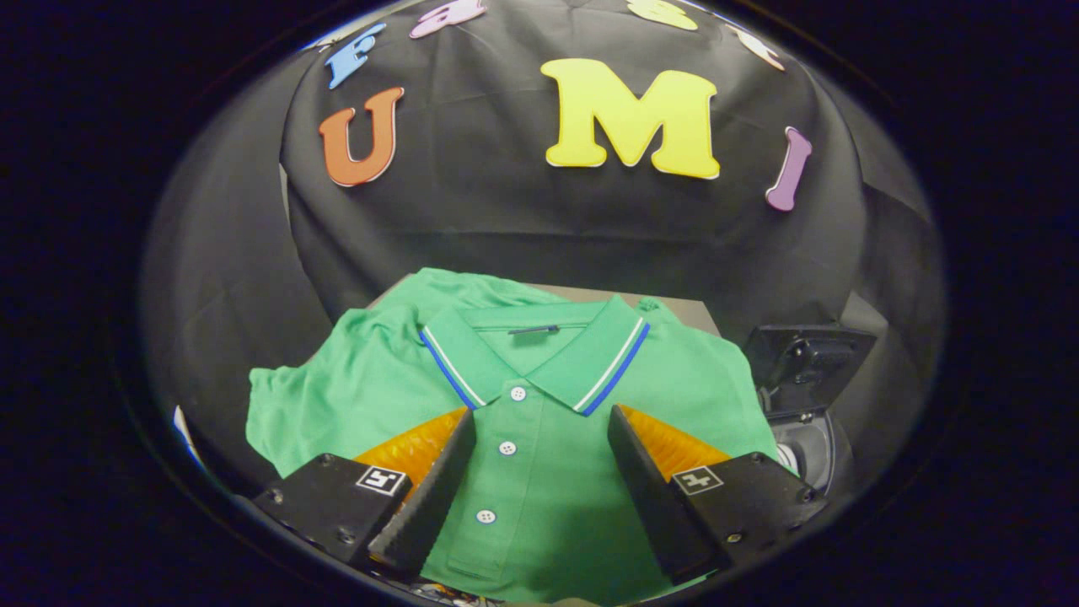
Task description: Put the clothes into the washing machine and then close the washing machine lid.
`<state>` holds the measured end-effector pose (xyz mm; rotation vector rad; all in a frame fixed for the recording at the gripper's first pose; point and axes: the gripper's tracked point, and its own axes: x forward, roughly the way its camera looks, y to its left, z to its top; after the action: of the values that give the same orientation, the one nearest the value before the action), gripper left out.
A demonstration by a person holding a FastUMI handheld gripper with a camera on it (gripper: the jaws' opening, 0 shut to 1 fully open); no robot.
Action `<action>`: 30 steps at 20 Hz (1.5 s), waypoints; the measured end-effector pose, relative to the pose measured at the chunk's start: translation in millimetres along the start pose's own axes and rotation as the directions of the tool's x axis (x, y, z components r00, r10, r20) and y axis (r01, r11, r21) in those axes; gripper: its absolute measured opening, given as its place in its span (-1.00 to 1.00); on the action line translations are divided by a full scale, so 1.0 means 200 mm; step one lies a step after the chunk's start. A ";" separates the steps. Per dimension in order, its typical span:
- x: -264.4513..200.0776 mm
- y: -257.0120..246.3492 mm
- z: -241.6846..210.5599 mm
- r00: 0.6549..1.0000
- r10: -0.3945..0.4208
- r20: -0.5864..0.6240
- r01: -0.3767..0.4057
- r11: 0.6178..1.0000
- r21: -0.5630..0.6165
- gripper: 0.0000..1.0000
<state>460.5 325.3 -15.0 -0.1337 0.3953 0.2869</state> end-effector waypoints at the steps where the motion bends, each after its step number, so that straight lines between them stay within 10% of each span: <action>1: 0.00 0.00 -0.01 1.000 -0.013 0.001 0.013 1.000 -0.007 0.99; 13: 0.00 0.02 -0.03 1.000 0.010 -0.005 -0.010 0.998 -0.061 0.82; 18: 0.00 0.01 -0.03 0.999 0.043 -0.026 -0.045 0.996 -0.071 -0.61; 30: -0.30 -0.06 0.01 0.988 0.151 0.036 -0.153 0.987 0.044 -0.88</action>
<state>412.0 299.5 12.3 -0.0534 0.3802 0.4295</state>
